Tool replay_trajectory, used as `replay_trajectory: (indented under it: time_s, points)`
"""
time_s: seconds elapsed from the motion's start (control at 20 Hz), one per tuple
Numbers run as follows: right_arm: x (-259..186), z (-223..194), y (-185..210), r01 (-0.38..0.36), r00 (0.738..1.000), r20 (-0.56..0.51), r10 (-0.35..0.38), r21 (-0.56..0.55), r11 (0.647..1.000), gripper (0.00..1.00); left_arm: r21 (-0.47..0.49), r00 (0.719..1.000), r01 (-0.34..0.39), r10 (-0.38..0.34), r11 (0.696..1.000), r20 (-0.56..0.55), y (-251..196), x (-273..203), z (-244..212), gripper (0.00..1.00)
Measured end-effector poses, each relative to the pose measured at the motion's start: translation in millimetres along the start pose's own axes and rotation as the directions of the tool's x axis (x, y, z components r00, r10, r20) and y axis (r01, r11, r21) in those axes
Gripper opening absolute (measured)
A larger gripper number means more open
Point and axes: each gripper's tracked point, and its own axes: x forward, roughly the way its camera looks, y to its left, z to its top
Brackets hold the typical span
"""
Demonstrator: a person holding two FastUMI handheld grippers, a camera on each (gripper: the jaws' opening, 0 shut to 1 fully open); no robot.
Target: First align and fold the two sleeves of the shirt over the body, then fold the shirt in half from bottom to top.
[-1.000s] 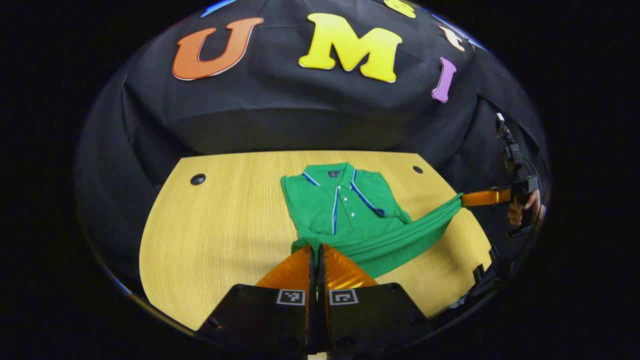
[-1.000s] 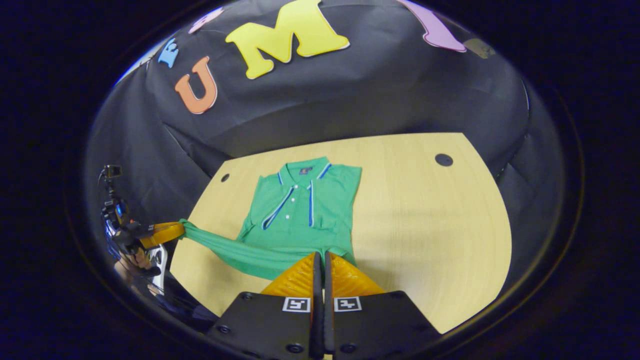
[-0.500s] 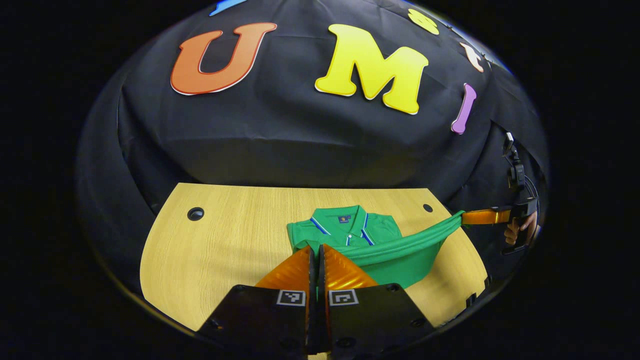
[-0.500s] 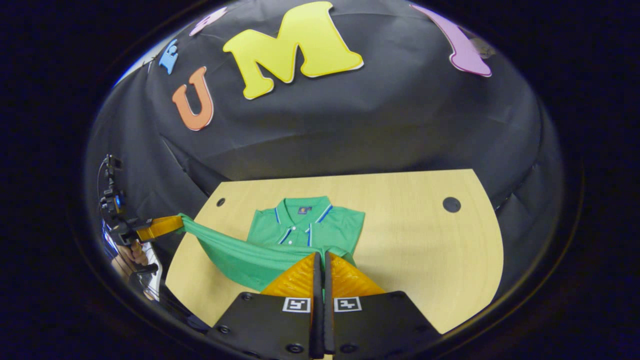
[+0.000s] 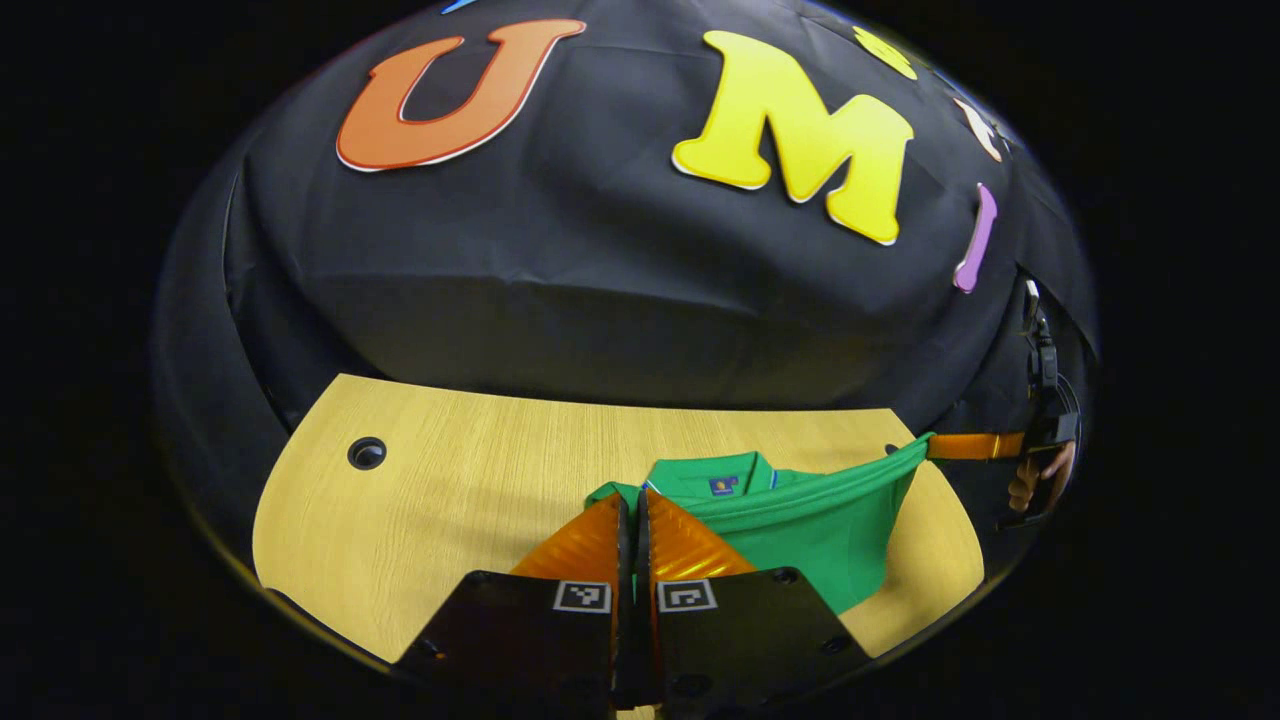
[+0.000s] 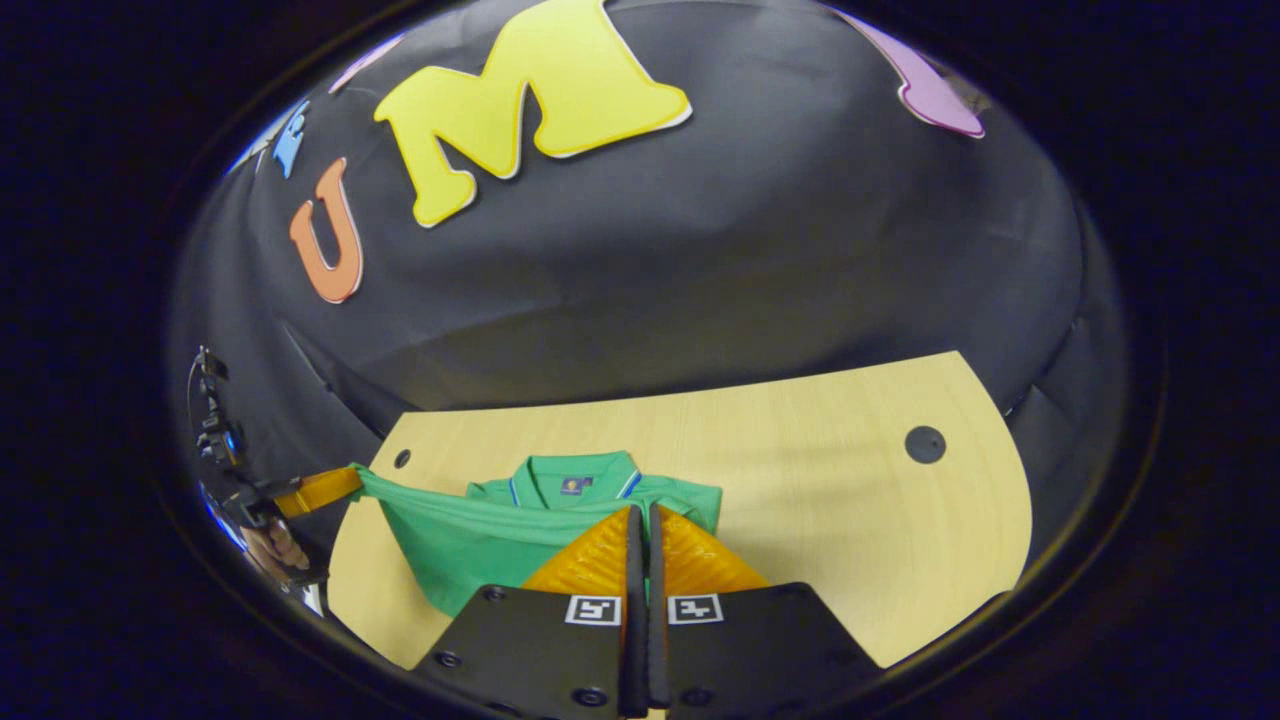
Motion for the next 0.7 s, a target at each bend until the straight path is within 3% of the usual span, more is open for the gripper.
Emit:
replay_trajectory:
  time_s: [0.15, 0.45, 0.5, 0.6, 0.7]
  points:
    - [31.4, 2.1, -5.0, 0.034, 0.999, 0.020, -0.033, -0.039, 0.999, 0.05, 0.003, 0.999, -0.021, 0.021, 1.000, 0.024, 10.9, 28.3, 0.0, 0.03]
    - [81.8, -11.8, -15.8, 0.103, 0.995, 0.008, -0.102, -0.120, 0.987, 0.00, 0.010, 0.998, -0.053, 0.053, 0.999, 0.026, 17.1, 78.8, -18.0, 0.04]
    - [87.7, -15.5, -18.8, 0.112, 0.994, 0.002, -0.112, -0.134, 0.985, 0.06, 0.015, 0.998, -0.059, 0.059, 0.998, 0.019, 17.4, 85.3, -22.2, 0.04]
    - [92.6, -20.3, -20.6, 0.124, 0.992, -0.014, -0.127, -0.137, 0.983, 0.02, 0.021, 0.999, -0.048, 0.048, 0.999, -0.017, 14.6, 93.8, -35.2, 0.07]
    - [95.2, -21.0, -23.6, 0.142, 0.989, -0.007, -0.145, -0.133, 0.981, 0.13, 0.018, 0.997, -0.064, 0.065, 0.998, -0.033, 16.8, 95.0, -38.9, 0.16]
